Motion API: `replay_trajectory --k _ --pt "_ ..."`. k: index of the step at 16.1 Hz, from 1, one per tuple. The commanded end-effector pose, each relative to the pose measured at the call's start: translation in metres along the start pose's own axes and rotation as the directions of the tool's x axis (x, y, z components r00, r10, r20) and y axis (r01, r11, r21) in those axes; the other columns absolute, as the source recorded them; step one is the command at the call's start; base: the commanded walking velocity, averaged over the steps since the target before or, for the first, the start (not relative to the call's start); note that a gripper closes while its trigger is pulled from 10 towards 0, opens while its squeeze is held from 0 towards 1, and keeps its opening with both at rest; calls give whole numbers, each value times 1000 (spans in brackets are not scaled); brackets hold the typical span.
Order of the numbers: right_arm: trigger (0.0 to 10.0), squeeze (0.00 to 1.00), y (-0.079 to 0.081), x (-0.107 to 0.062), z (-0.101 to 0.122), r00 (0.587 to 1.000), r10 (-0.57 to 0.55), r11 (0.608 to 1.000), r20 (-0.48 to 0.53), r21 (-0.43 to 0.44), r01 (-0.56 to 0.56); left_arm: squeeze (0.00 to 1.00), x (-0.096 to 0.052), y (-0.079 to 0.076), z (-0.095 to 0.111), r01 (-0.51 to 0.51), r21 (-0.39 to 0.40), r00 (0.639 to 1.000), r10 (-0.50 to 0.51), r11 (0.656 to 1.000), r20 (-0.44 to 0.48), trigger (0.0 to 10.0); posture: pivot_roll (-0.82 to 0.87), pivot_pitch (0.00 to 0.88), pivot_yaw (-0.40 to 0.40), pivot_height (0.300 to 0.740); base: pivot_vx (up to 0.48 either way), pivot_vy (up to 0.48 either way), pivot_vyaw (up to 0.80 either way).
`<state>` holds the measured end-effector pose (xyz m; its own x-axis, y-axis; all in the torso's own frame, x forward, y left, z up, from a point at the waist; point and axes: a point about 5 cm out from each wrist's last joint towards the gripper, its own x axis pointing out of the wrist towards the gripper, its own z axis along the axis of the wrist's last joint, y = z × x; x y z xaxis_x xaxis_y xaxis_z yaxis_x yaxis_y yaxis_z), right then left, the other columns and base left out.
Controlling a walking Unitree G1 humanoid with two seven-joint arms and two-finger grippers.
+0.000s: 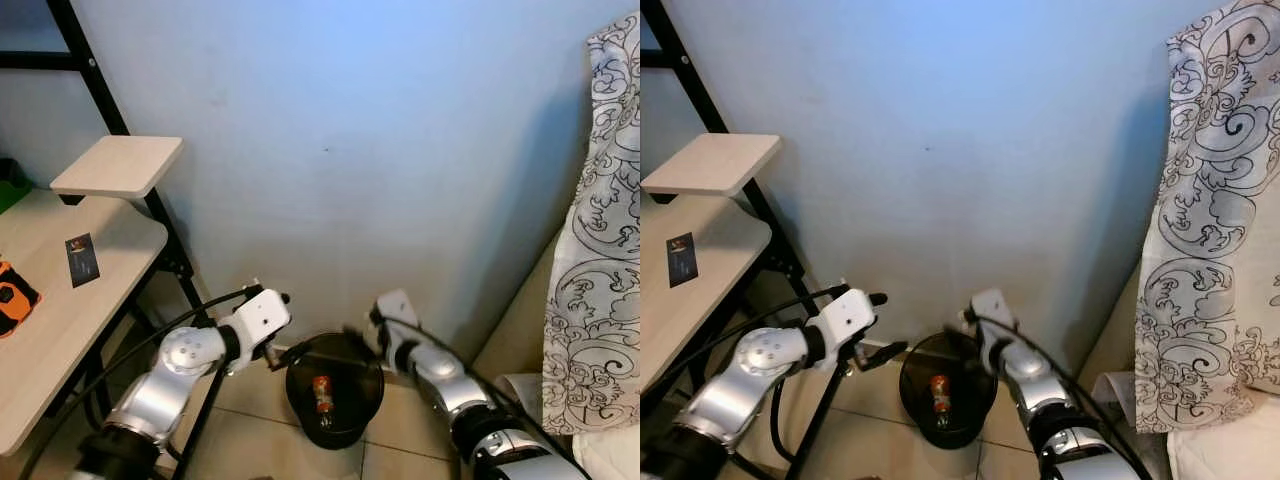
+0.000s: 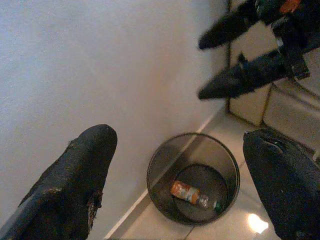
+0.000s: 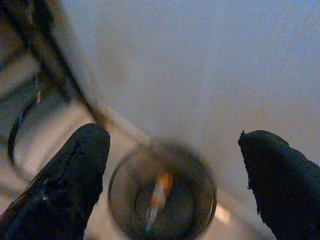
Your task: Clean up the room
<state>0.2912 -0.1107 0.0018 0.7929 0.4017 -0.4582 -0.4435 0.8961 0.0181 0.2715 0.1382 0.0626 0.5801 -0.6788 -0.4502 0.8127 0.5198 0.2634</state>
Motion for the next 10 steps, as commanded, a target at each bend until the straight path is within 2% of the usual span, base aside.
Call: replay_trajectory --k 1,3,5,7,10 --pt "10000 1000 -7 -2 11 996 -26 999 89 29 23 0 1 9 2 -52 -67 998 53 996 23 10000 -8 0 91 740 0 0 0" --pt "10000 1000 -19 -4 18 990 -80 994 118 89 69 0 7 12 6 -106 -180 991 119 978 58 10000 -25 0 100 740 0 0 0" --pt "10000 1000 -22 -5 5 997 -70 997 -11 43 70 0 13 19 -3 -185 -218 982 190 958 -1 10000 -49 0 109 740 0 0 -800" --pt "10000 1000 -33 -9 -9 980 -154 978 -124 125 170 0 13 24 -6 -216 -254 975 221 943 -11 10000 -62 0 112 740 0 0 -744" --pt "10000 1000 -37 -11 -7 985 -122 981 -120 135 138 0 16 23 -8 -234 -285 971 238 930 -21 10000 -79 0 123 740 0 0 -750"
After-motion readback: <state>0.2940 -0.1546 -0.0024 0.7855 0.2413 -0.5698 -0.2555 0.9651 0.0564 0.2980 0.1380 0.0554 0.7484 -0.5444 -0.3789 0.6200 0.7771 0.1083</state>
